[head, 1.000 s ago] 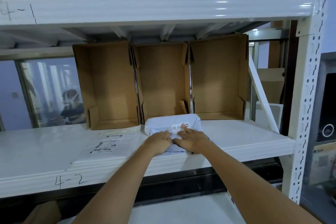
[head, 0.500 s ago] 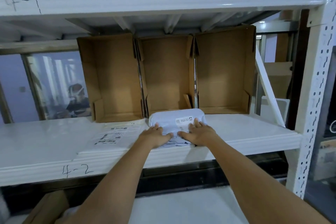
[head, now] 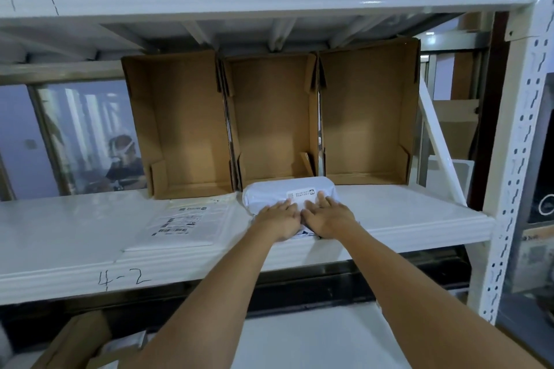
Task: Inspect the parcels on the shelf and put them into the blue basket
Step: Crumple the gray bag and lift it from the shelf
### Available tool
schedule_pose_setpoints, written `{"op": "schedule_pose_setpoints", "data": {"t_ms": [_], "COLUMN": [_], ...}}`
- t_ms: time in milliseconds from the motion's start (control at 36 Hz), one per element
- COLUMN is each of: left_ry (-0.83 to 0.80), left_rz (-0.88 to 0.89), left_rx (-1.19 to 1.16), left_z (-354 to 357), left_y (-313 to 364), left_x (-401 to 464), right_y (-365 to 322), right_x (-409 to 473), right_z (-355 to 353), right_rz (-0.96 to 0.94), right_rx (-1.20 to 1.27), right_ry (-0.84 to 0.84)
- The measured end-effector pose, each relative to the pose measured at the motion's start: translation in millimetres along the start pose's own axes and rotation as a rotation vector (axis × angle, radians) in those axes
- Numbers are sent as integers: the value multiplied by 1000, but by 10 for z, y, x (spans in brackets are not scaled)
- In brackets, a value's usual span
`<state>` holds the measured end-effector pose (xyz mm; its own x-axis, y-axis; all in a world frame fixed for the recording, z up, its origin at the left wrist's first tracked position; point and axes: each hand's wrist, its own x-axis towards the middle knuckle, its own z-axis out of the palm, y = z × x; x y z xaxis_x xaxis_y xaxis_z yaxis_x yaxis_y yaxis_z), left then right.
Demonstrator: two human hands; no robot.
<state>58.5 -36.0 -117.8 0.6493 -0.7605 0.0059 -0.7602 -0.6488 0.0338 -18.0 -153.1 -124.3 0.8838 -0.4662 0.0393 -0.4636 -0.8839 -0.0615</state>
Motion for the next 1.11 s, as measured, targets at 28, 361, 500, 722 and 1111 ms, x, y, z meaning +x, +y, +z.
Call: {"op": "schedule_pose_setpoints", "data": {"t_ms": [28, 361, 500, 722, 1111], "left_ry": [-12, -34, -36, 239, 62], "left_rz": [-6, -348, -271, -248, -532], "left_rx": [5, -103, -99, -236, 87], "left_z": [-2, 3, -25, -239, -424], "left_y": [6, 21, -55, -315, -891], "left_x": [0, -88, -134, -499, -967], "right_y": [-1, -22, -13, 14, -329], "right_x": [12, -7, 0, -37, -148], "right_z": [6, 14, 17, 3, -4], "right_rz": [0, 65, 54, -2, 15], "right_rx": [-3, -1, -14, -54, -4], "right_ry": [-3, 9, 22, 43, 0]}}
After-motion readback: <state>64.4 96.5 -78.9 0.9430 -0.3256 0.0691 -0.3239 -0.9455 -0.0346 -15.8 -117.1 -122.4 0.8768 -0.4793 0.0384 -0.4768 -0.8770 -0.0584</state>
